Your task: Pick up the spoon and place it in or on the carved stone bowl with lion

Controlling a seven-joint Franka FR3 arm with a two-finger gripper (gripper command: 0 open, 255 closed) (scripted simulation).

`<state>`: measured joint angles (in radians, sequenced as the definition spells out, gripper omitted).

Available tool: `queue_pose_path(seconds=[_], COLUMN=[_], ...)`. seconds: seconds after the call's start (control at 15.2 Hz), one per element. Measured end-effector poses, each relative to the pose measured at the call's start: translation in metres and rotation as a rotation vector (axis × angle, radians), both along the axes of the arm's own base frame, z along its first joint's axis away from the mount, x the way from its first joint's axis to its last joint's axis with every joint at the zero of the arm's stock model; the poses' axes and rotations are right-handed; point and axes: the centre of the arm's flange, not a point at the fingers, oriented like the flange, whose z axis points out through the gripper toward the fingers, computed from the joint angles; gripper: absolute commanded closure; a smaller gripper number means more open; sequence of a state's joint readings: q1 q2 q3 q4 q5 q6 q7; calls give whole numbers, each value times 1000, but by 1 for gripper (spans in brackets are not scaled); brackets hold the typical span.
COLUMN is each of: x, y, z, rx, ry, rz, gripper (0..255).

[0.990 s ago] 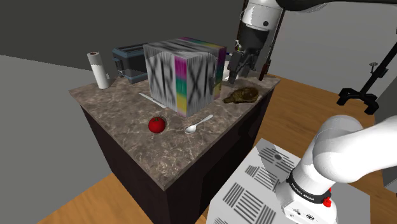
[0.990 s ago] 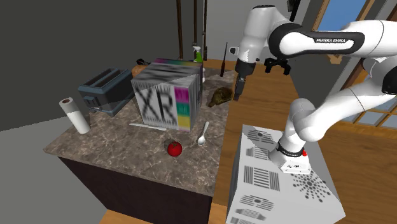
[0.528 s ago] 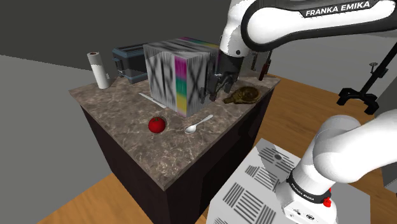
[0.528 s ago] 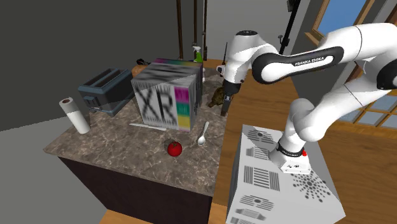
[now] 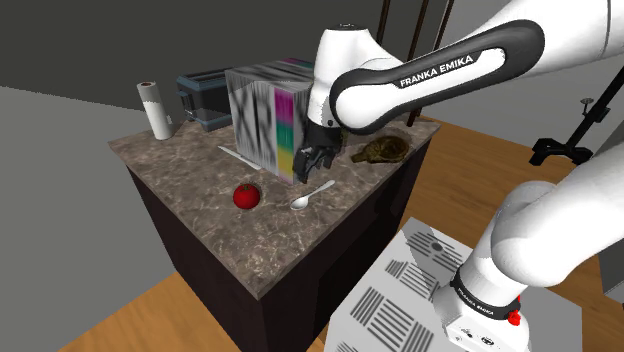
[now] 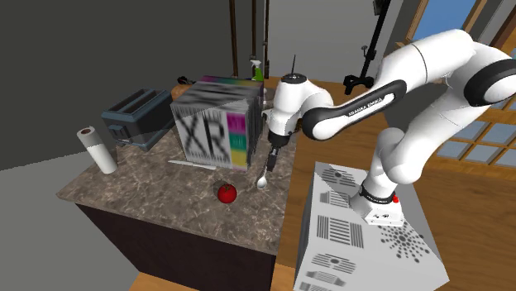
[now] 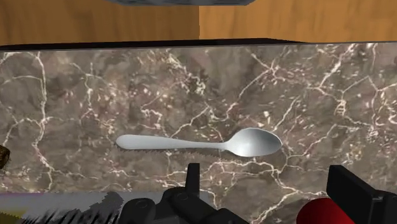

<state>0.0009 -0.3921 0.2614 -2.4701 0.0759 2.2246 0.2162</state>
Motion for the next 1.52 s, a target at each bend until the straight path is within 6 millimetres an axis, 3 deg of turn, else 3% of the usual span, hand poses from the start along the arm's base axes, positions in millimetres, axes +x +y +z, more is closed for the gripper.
queue_pose_path(seconds=[0.46, 0.92, 1.32, 1.39, 1.52], x=[44, 50, 51, 51, 51], y=[27, 29, 28, 28, 28], z=[-71, -108, -111, -111, -111], rx=[-32, -34, -34, -34, -34], ry=[-13, -14, -15, -15, -15], rz=[-9, -9, -9, -9, -9], gripper=[0, 0, 0, 255, 255])
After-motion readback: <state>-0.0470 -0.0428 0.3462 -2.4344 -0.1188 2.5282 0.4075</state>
